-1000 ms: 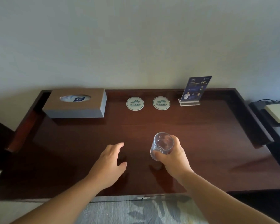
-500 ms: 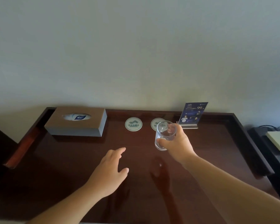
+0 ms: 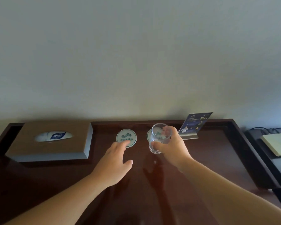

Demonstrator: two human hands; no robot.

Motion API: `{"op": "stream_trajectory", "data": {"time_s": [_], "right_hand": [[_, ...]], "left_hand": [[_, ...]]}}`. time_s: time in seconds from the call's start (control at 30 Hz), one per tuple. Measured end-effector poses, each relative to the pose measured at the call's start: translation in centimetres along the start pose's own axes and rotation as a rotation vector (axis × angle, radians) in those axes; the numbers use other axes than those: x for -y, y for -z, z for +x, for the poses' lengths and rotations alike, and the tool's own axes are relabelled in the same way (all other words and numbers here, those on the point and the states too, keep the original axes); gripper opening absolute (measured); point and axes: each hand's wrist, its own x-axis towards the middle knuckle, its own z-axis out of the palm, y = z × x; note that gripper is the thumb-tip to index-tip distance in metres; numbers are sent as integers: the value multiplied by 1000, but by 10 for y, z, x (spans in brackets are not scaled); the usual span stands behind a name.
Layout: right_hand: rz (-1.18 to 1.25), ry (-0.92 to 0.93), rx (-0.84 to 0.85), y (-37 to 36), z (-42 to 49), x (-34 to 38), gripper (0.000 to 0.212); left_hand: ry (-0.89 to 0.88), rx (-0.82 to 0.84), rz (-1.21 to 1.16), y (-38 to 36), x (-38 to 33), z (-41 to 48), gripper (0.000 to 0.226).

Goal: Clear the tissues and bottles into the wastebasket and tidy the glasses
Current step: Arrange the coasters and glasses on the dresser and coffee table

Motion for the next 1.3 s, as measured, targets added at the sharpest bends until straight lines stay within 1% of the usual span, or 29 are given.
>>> {"op": "stream_trajectory", "data": {"time_s": [0.13, 0.33, 0.57, 0.87, 1.3], "right_hand": [[-12, -18, -5, 1, 21, 0, 68], [-34, -23, 25, -3, 57, -8, 73], [-10, -18, 59, -5, 84, -15, 69], [7, -20, 88, -3, 84, -30, 69], [1, 29, 113, 0, 86, -36, 69]], "left_hand": [[-4, 40, 11, -3, 1, 27, 62], [18, 34, 18, -12, -1, 53, 59], [82, 32, 26, -19, 1, 68, 59], [88, 15, 35, -24, -7, 73, 60], [96, 14, 60, -32, -11, 65, 62]]}}
